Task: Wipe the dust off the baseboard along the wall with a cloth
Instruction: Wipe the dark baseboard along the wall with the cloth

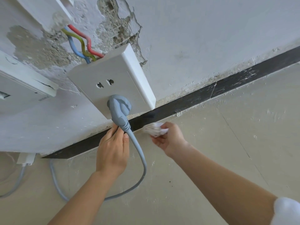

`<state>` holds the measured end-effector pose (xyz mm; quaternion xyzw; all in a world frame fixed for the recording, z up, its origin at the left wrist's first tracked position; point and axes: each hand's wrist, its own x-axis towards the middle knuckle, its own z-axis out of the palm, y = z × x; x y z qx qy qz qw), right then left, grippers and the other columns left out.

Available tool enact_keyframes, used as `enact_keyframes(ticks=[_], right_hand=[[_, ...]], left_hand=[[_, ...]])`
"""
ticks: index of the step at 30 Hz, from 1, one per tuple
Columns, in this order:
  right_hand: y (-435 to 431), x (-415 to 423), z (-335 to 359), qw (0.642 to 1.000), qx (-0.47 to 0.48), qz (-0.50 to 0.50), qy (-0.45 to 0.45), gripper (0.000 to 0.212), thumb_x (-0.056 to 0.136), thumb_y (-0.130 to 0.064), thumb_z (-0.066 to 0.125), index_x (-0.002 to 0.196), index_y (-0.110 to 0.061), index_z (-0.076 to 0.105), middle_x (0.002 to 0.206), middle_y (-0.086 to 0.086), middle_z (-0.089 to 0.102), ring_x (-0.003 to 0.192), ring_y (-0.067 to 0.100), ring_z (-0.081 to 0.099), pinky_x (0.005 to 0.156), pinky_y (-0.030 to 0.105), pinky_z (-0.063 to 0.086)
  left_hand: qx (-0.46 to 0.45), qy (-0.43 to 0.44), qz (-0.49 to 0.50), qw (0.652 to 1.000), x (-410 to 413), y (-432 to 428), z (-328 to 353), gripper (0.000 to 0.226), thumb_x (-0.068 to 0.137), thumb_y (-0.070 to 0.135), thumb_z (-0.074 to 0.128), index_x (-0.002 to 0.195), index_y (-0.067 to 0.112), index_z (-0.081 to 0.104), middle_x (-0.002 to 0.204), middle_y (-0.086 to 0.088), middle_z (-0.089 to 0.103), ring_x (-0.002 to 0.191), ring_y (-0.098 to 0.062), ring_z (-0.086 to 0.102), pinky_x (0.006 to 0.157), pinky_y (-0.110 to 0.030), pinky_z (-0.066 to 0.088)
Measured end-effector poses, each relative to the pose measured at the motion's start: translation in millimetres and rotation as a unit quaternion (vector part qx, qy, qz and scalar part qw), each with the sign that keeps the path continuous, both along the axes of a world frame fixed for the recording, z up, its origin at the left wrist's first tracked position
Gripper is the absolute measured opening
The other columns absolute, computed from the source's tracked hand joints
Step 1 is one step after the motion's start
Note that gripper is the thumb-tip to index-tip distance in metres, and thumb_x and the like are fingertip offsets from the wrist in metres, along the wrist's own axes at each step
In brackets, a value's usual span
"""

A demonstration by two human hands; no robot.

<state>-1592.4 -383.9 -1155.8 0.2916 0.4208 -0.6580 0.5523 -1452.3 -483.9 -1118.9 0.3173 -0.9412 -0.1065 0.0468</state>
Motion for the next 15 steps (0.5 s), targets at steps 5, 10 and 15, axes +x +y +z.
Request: enact_keyframes(ticks=[5, 10, 15], right_hand=[[-27, -18, 21, 1.0, -0.002, -0.022, -0.001, 0.017, 0.092, -0.003, 0.041, 0.084, 0.003, 0.055, 0.079, 0.017, 0.061, 0.059, 0.022, 0.059, 0.047, 0.024, 0.054], [0, -50, 15, 0.986, 0.06, -0.151, 0.029, 0.016, 0.088, -0.004, 0.043, 0.087, 0.003, 0.058, 0.08, 0.015, 0.061, 0.053, 0.018, 0.055, 0.04, 0.018, 0.046], [21, -62, 5, 0.967, 0.083, -0.231, 0.071, 0.032, 0.082, -0.015, 0.044, 0.105, -0.002, 0.061, 0.088, 0.015, 0.066, 0.055, 0.02, 0.057, 0.047, 0.02, 0.047]], left_hand=[[-0.01, 0.006, -0.008, 1.0, -1, 0, 2, 0.046, 0.096, 0.022, 0.034, 0.138, 0.007, 0.05, 0.137, -0.011, 0.053, 0.13, -0.026, 0.045, 0.102, -0.032, 0.033], [0.009, 0.005, 0.002, 1.0, -3, 0, 7, 0.05, 0.095, 0.03, 0.027, 0.128, 0.007, 0.057, 0.129, -0.008, 0.059, 0.12, -0.022, 0.048, 0.095, -0.037, 0.044], [0.004, 0.001, -0.005, 1.0, -3, 1, 7, 0.048, 0.095, 0.023, 0.034, 0.137, 0.01, 0.051, 0.138, -0.007, 0.053, 0.129, -0.024, 0.047, 0.102, -0.034, 0.037]])
